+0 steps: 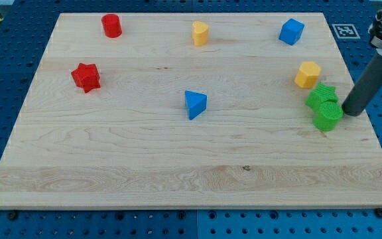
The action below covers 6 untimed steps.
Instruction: Separate the green blocks
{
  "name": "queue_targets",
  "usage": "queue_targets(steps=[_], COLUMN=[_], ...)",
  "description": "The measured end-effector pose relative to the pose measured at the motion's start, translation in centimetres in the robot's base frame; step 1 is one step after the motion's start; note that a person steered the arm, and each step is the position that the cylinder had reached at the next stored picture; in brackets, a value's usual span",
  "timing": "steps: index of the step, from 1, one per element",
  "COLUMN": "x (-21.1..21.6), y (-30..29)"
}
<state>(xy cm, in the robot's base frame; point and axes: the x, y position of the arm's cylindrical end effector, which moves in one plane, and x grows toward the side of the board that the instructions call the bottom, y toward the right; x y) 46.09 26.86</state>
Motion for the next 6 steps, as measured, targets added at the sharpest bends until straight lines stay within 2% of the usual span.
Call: queue_targets(steps=[1,2,4,6], x=[-1.7,-2.3,0.8,-3.5], y=[1.6,0.4,-10.0,-8.1])
